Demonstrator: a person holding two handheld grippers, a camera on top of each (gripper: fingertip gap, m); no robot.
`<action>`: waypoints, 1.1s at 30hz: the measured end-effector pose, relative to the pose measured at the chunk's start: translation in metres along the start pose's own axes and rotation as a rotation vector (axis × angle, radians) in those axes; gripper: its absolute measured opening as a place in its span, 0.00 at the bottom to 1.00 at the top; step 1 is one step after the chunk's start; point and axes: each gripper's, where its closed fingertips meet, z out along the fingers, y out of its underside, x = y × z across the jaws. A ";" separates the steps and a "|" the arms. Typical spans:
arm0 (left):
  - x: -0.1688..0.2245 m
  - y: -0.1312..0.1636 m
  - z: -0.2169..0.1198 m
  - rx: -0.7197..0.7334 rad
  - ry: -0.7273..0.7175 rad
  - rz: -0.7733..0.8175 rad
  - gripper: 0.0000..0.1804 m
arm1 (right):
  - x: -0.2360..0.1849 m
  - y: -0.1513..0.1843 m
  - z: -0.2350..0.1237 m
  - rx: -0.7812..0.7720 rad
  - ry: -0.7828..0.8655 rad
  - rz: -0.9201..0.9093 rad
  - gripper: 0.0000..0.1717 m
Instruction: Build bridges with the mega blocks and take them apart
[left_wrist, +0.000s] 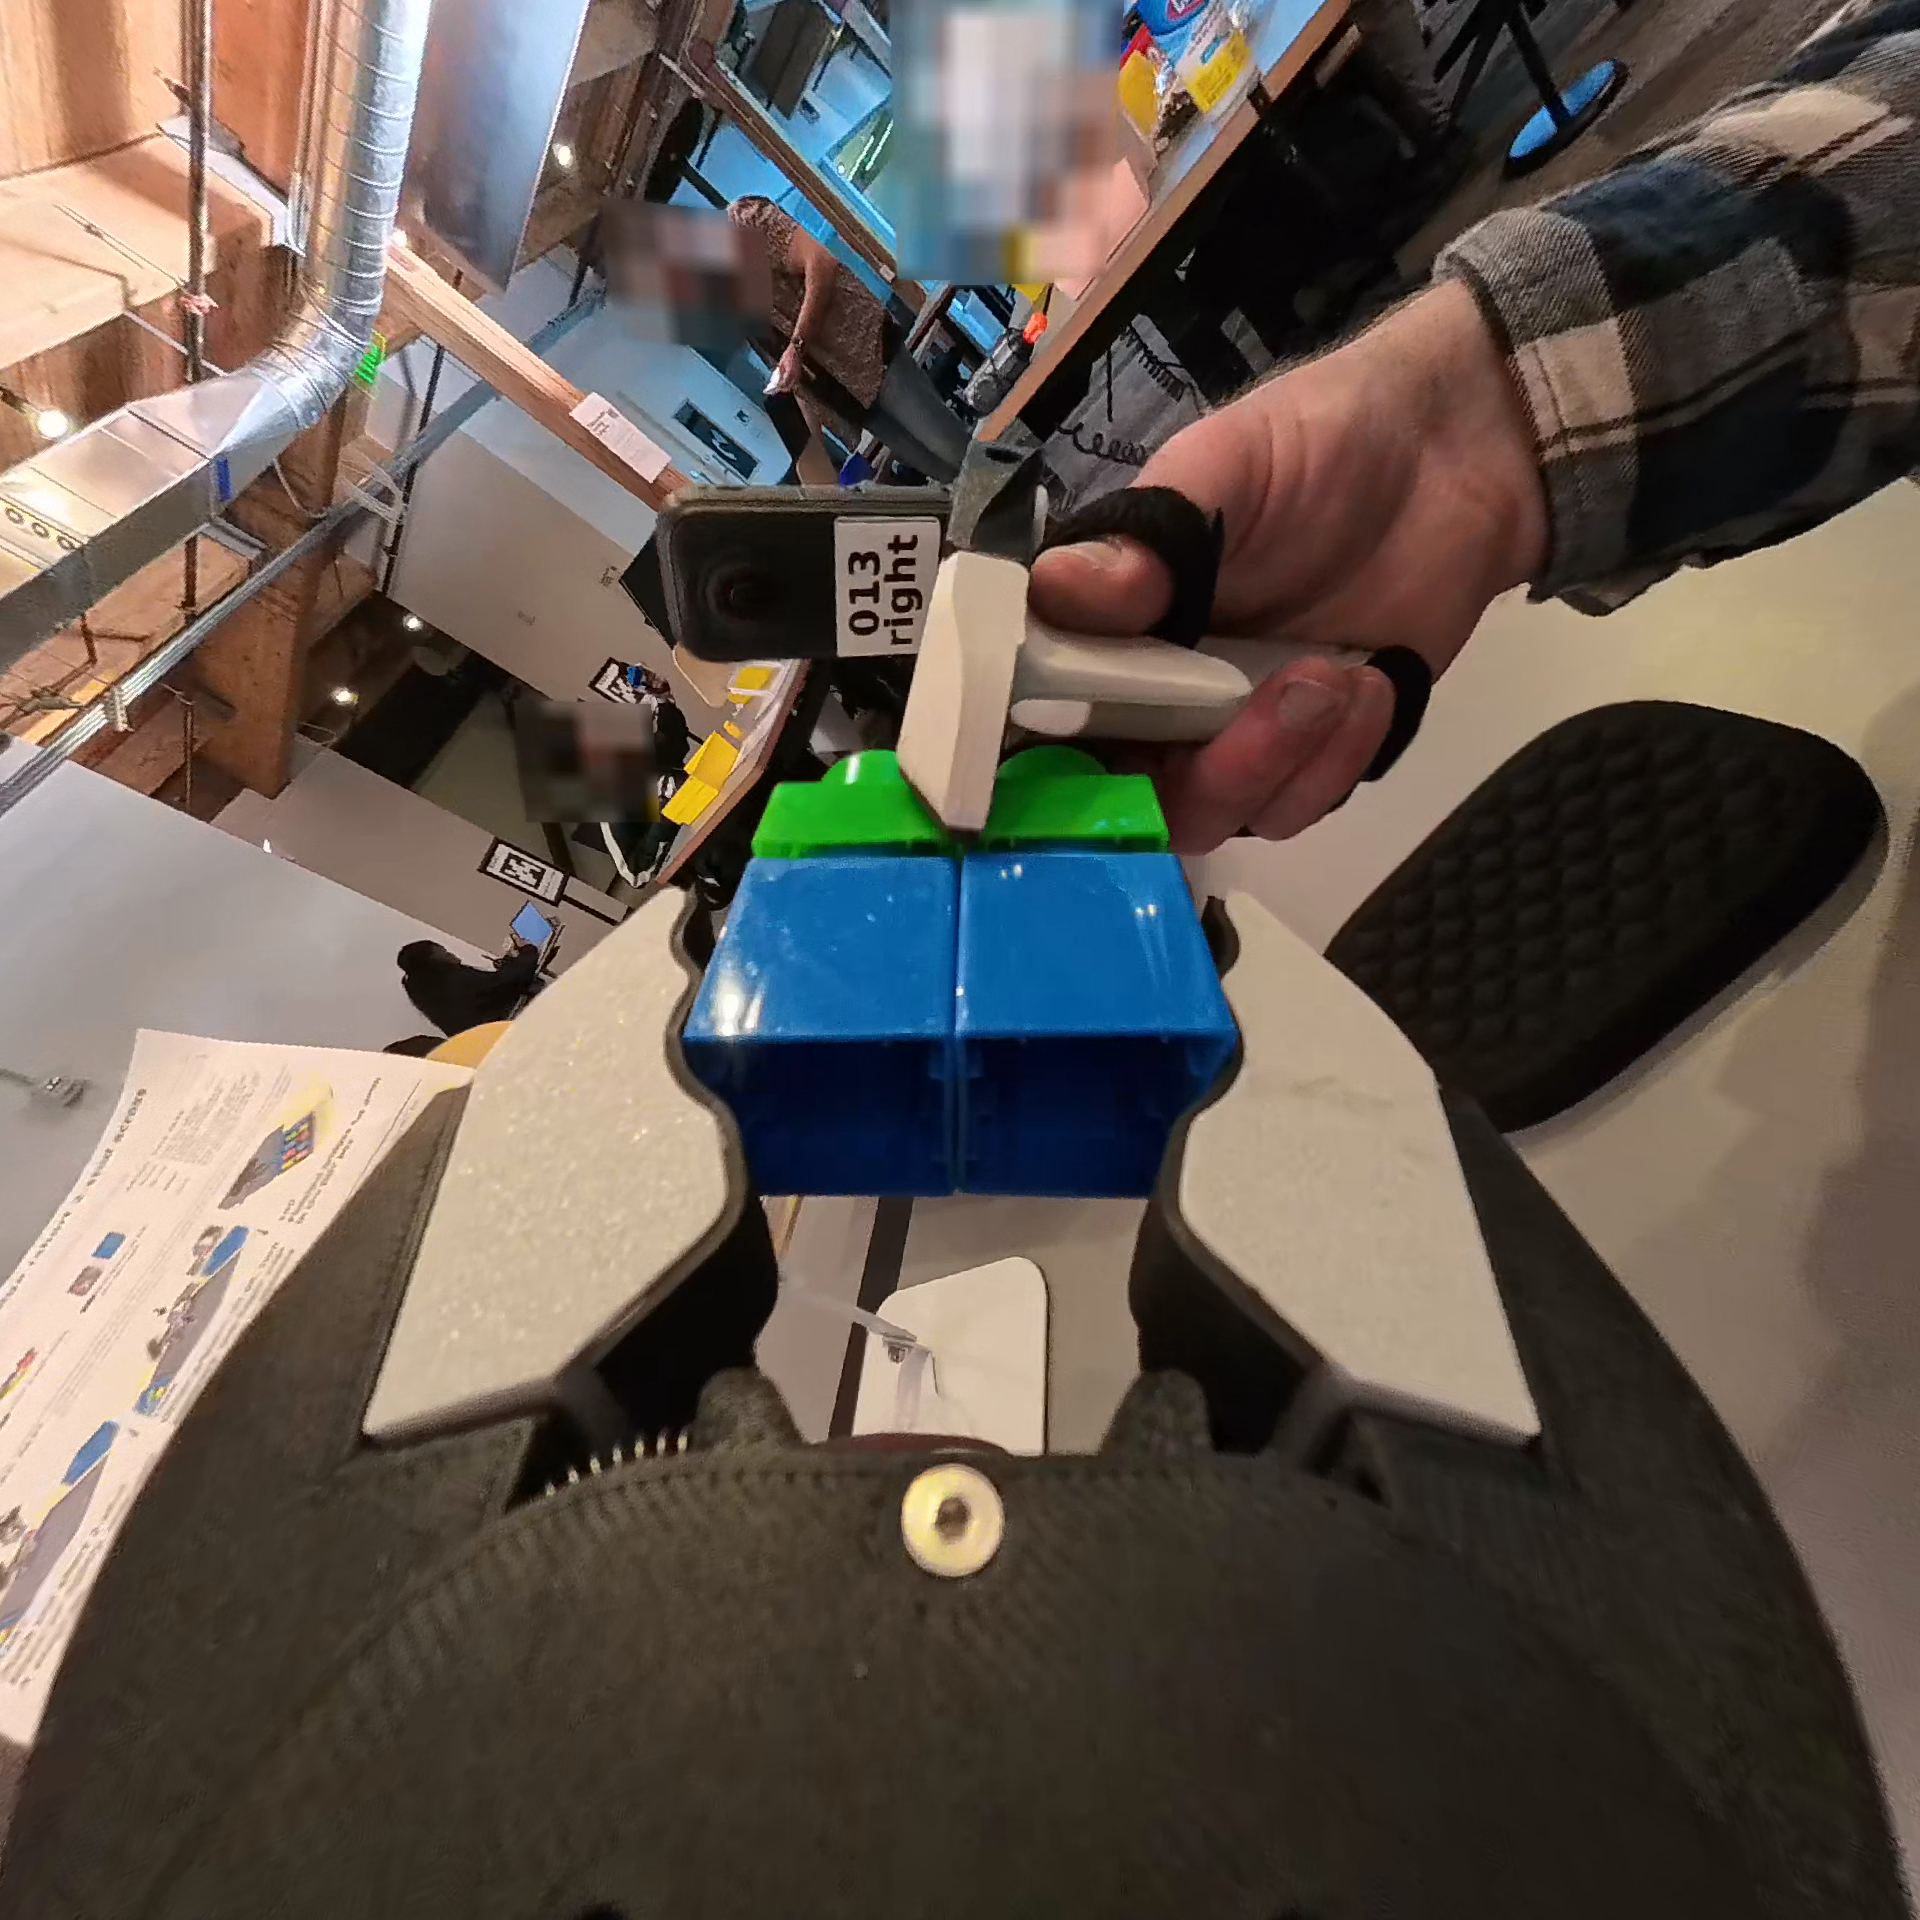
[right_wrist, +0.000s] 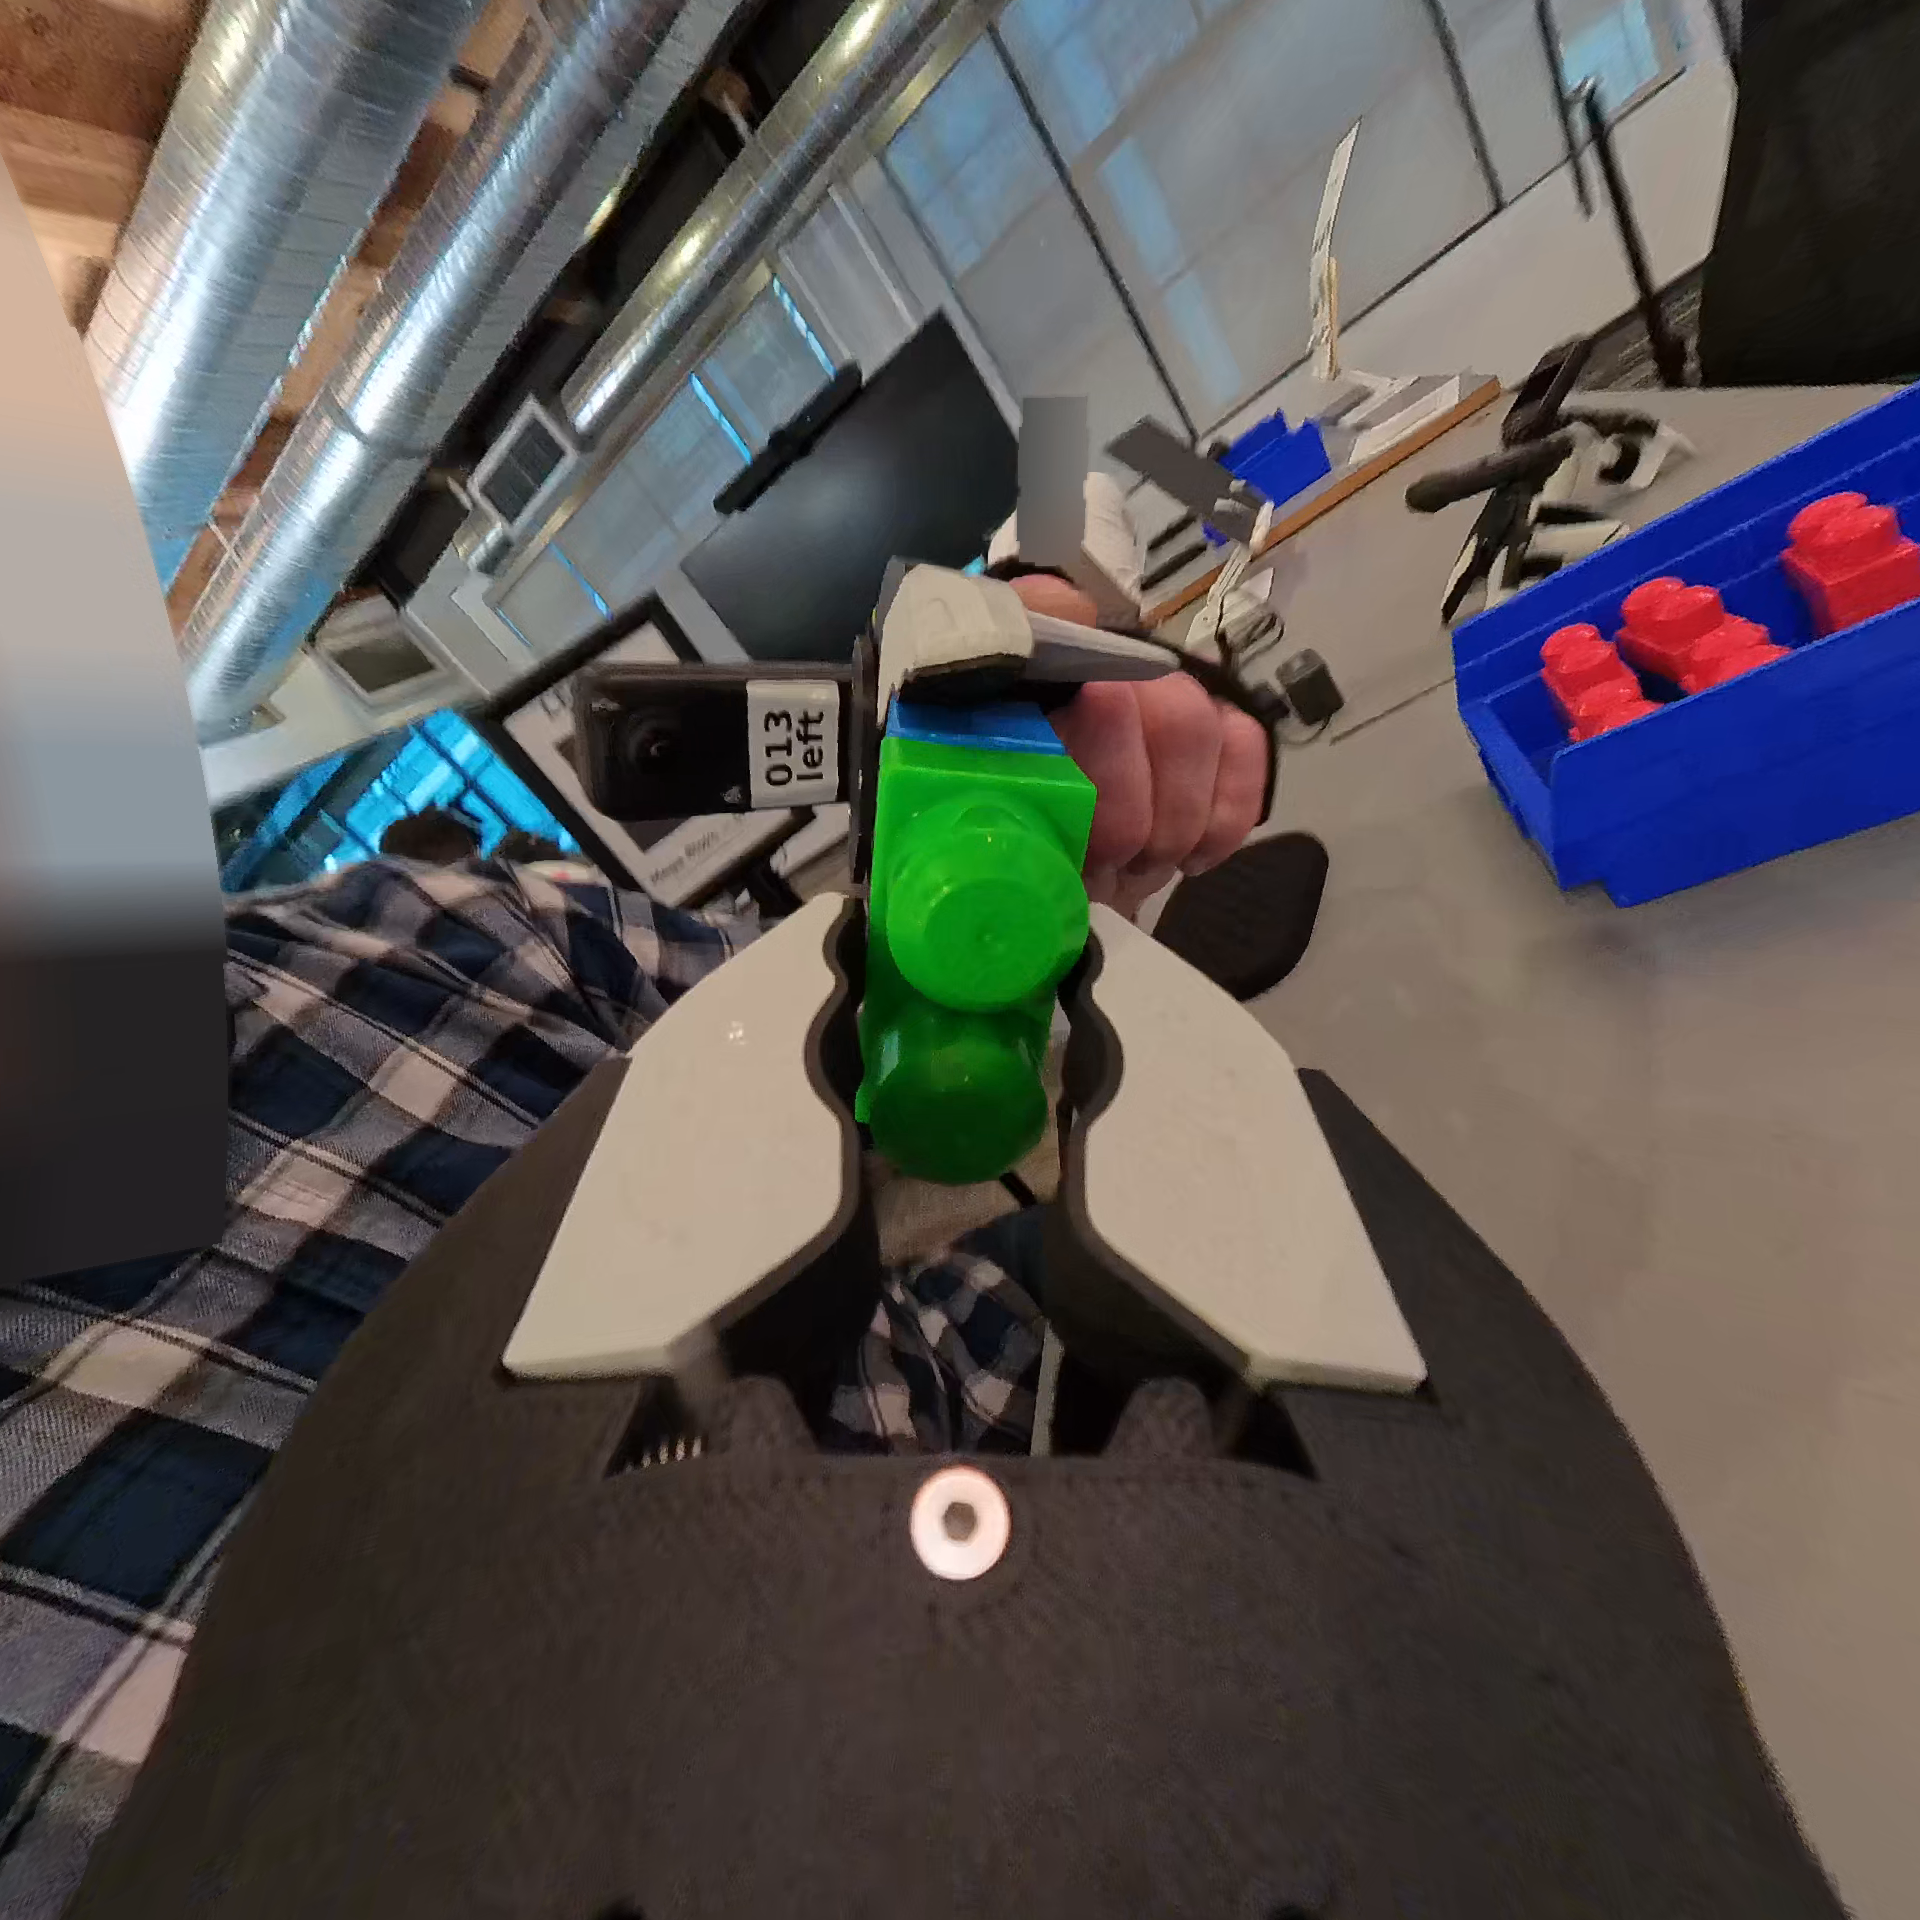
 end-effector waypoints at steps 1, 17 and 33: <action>-0.006 -0.001 -0.005 0.010 -0.017 -0.018 0.48 | 0.000 -0.010 -0.012 0.050 -0.001 0.006 0.21; -0.016 0.036 -0.029 -0.080 -0.062 -0.116 0.49 | 0.219 -0.026 -0.299 -0.100 1.153 0.090 0.42; 0.022 0.005 0.001 0.012 0.203 -0.047 0.49 | -0.011 0.032 0.017 -0.472 -0.110 0.002 0.39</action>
